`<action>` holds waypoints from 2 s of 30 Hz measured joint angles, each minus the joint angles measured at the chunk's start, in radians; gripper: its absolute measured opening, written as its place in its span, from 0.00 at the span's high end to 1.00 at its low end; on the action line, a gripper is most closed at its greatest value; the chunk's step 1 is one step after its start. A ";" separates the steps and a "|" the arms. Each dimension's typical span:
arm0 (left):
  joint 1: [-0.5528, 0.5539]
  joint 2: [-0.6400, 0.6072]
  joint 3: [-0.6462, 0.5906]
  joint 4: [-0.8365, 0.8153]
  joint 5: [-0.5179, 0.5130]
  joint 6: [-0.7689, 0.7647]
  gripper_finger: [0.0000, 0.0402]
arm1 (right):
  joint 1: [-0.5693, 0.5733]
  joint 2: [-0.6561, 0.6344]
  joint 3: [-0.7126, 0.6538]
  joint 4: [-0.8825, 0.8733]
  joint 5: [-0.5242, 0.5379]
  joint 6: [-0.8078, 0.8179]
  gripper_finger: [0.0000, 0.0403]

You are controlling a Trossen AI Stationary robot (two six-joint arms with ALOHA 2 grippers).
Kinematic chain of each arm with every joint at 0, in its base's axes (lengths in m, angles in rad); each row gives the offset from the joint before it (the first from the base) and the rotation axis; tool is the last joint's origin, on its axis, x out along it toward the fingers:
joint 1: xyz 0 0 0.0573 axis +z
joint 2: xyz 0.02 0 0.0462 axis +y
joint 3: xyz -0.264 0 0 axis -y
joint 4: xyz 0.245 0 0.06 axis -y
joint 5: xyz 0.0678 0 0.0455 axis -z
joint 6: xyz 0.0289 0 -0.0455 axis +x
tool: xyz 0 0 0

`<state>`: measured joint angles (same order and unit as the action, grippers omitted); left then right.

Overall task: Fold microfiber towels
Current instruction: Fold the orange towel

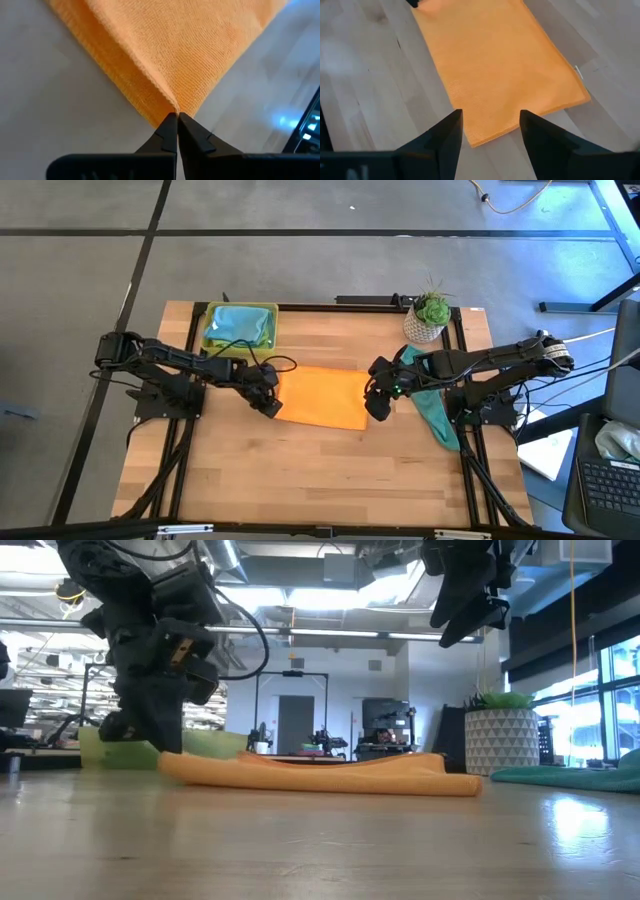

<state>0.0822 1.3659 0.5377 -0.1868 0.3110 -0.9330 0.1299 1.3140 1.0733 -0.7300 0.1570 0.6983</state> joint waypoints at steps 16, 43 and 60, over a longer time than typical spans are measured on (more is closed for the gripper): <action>-0.194 -0.156 0.000 -0.019 -0.147 -0.015 1.00 | 0.000 0.029 0.000 0.013 0.008 -0.022 0.51; -0.696 -0.147 0.000 -0.021 -0.590 -0.654 0.91 | 0.093 0.227 0.000 0.245 -0.065 0.082 0.51; -0.831 -0.156 0.001 0.047 -0.603 -0.756 0.85 | 0.133 0.422 0.158 0.556 -0.197 0.097 0.60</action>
<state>-0.7483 1.2102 0.5385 -0.1401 -0.2917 -1.6886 0.2631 1.7355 1.2312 -0.1744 -0.0404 0.7952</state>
